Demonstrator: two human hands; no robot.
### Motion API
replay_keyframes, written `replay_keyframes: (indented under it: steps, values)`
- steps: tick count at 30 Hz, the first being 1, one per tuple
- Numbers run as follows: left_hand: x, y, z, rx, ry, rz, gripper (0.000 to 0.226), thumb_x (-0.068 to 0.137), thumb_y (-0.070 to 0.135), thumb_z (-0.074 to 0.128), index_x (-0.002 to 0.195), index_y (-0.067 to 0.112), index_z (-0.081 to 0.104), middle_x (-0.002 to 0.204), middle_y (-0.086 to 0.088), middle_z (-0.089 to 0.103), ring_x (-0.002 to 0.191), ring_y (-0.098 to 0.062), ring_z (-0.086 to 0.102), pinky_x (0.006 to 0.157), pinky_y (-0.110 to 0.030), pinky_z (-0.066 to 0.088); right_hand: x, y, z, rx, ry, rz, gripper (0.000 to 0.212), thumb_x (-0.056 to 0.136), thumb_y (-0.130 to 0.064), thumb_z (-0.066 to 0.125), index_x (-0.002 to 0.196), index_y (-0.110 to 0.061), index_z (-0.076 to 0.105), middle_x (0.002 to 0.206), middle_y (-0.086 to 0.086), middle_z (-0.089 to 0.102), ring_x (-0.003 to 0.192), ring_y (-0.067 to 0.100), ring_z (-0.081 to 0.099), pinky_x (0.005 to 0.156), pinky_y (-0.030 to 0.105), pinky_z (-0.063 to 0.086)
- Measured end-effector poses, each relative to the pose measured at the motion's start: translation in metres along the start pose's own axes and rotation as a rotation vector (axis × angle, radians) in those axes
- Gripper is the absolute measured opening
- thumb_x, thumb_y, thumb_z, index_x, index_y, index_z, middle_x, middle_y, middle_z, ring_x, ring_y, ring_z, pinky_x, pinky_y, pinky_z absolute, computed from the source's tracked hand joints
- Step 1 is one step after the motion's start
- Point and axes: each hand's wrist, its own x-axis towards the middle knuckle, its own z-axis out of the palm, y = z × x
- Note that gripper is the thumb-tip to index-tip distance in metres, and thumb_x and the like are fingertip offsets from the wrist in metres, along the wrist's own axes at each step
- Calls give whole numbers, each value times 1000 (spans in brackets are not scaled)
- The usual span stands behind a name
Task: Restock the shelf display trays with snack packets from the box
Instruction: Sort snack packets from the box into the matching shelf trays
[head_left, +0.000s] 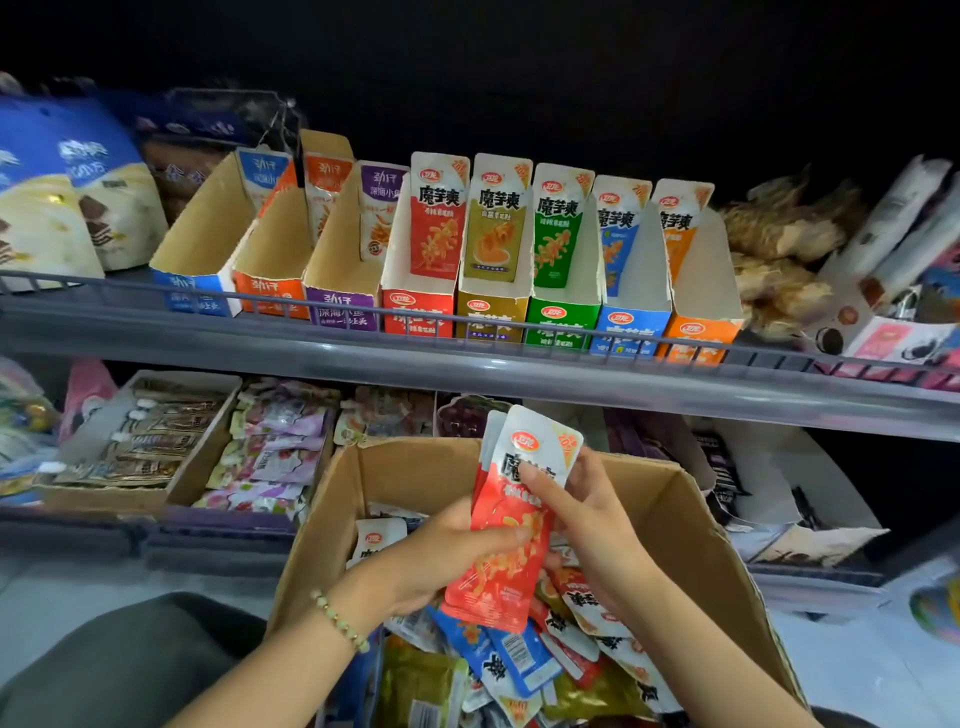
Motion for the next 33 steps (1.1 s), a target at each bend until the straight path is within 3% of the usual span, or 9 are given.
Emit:
replay_keyframes:
  steps: [4,7,10,12,15,18,21,26,33]
  values:
    - [6,-3,6,-10,28,24,44,79,21,70,121,14,56,106,-6,72,97,-21,69,87,-34,55,-1,-2,3,169,-51,-1,36,87,-15,64,121,-11,54,104,14,72,85,26,71,67,33,58]
    - [11,-4,8,52,71,100,52,76,38,69,123,22,55,106,2,73,95,-15,70,84,-32,56,4,-4,-1,216,80,-111,50,87,-9,64,130,-23,45,114,11,66,94,23,69,74,34,58]
    - [9,-5,9,291,87,198,44,83,52,52,125,42,42,97,6,72,73,-15,72,58,-25,57,7,-3,-8,203,145,-149,74,85,-14,65,140,-48,29,122,4,60,103,25,67,85,46,56]
    - [11,-8,8,393,64,237,48,88,54,45,133,41,33,78,4,71,57,-18,66,48,-23,51,7,-2,-9,187,139,-155,71,87,-17,63,139,-51,28,125,3,58,102,25,68,86,47,56]
    - [13,-9,5,437,6,238,56,91,52,43,141,37,23,61,6,64,50,-9,56,48,-25,48,8,-3,-11,132,104,-143,49,94,-21,56,131,-46,36,122,4,58,98,21,68,82,41,57]
    - [13,-8,1,434,-48,216,59,88,54,45,140,43,19,91,2,70,61,-11,62,54,-26,52,12,-7,-17,-21,75,-181,38,93,-19,56,122,-36,38,115,8,59,88,11,69,72,29,58]
    - [12,-7,-5,474,-51,198,62,88,57,45,142,41,18,105,3,68,67,-12,64,58,-31,54,13,-15,-27,-145,1,-174,37,88,-13,63,113,-27,39,111,8,60,86,7,69,66,24,56]
    - [6,-1,-10,524,-80,190,61,88,58,43,138,48,10,97,7,65,65,-13,60,63,-36,54,12,-34,-43,-281,-115,-145,45,82,-12,71,120,-23,49,110,5,65,93,15,70,69,25,56]
    - [-14,40,-19,445,-4,432,23,93,32,53,111,19,46,83,1,67,46,-3,55,42,-14,42,16,-90,-40,-300,-233,5,52,68,-22,75,115,-9,58,98,9,75,90,22,71,81,32,59]
